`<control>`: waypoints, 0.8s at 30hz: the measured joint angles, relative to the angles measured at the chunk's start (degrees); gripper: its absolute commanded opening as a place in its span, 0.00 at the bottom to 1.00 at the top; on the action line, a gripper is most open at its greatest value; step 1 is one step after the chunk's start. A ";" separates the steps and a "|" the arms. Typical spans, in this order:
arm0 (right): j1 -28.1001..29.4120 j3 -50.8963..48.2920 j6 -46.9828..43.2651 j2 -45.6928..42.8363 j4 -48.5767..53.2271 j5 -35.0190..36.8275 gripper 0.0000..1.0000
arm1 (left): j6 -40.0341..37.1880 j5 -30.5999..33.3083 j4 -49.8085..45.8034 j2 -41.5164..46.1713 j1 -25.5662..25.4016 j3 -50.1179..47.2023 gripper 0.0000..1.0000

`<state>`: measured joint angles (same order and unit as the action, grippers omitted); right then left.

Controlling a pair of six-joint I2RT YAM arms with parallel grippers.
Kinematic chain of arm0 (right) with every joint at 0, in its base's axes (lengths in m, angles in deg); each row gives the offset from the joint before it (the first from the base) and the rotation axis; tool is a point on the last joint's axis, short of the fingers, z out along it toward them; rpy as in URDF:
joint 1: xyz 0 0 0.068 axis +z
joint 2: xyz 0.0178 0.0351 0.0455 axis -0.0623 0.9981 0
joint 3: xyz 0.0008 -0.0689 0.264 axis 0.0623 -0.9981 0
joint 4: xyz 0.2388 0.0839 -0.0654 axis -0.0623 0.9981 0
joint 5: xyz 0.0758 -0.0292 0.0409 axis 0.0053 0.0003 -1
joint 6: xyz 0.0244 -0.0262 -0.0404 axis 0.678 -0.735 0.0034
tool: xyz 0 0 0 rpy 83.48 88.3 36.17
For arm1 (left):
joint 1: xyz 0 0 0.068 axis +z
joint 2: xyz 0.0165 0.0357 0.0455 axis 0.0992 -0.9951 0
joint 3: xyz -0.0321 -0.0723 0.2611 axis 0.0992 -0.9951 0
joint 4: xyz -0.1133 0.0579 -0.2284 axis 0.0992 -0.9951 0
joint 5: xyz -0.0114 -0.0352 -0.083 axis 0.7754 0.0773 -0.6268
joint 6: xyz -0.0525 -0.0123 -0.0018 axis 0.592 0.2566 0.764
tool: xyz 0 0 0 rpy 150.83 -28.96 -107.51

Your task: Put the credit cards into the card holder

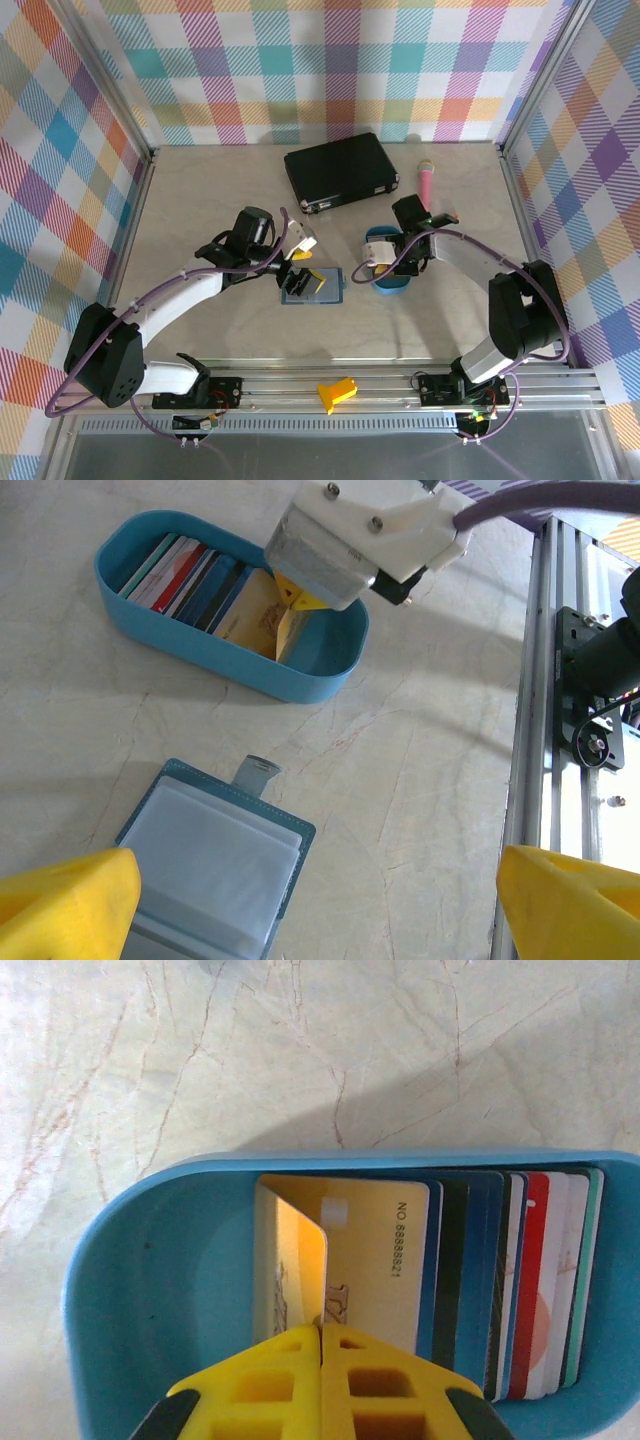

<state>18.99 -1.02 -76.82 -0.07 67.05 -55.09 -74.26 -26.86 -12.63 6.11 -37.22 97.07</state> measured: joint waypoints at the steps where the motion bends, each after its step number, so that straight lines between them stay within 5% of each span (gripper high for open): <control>1: -0.20 0.42 0.20 -0.15 1.11 -0.22 0.00 | 0.02 -0.11 0.02 0.00 -0.07 0.00 0.92; 16: -0.59 3.02 4.50 -2.60 8.35 -1.11 0.00 | 0.39 -0.35 0.44 0.00 -0.33 -0.04 0.92; 24: -3.28 6.12 12.02 -12.35 9.53 -6.58 0.00 | 4.09 -1.42 3.54 0.70 -0.33 -0.79 0.96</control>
<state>15.71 5.10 -64.80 -12.41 76.58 -61.67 -70.17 -28.28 -9.09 6.81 -37.55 96.28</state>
